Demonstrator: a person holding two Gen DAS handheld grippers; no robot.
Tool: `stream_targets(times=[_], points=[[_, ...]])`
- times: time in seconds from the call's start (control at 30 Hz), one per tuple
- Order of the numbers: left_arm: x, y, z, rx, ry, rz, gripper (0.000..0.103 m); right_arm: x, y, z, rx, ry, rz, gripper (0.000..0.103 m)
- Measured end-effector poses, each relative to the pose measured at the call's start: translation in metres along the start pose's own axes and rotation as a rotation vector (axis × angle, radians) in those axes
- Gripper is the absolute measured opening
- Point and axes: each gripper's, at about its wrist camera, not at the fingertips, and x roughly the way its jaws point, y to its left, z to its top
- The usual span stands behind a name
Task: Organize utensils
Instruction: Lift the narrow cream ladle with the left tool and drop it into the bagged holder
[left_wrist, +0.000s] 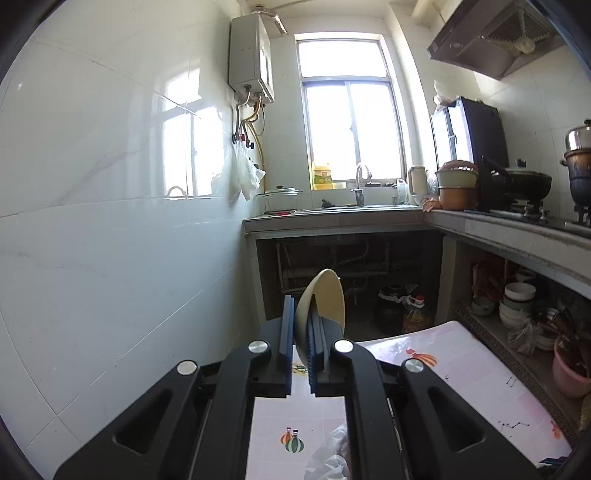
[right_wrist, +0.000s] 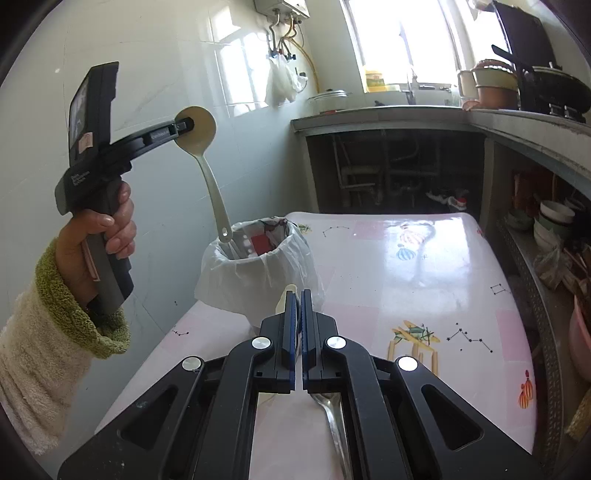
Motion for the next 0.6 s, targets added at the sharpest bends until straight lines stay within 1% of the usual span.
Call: stream_targets(times=[0.07,0.27,0.43,0.6], points=[[0.012,-0.008,-0.010,0.037,0.007,0.021,0.005,0.003,-0.002,-0.002,0.009,0.011,0.004,0.001],[0.030,-0.031,-0.041,0.169,-0.029,0.074,0.006,0.014,-0.011,-0.010,0.031,0.036,0.013,0.001],[0.040,-0.043,-0.067,0.256,0.011,0.063,0.006,0.016,-0.015,-0.013,0.048,0.043,0.022,0.001],[0.036,-0.042,-0.082,0.277,0.075,0.025,0.007,0.014,-0.018,-0.013,0.053,0.042,0.027,0.001]])
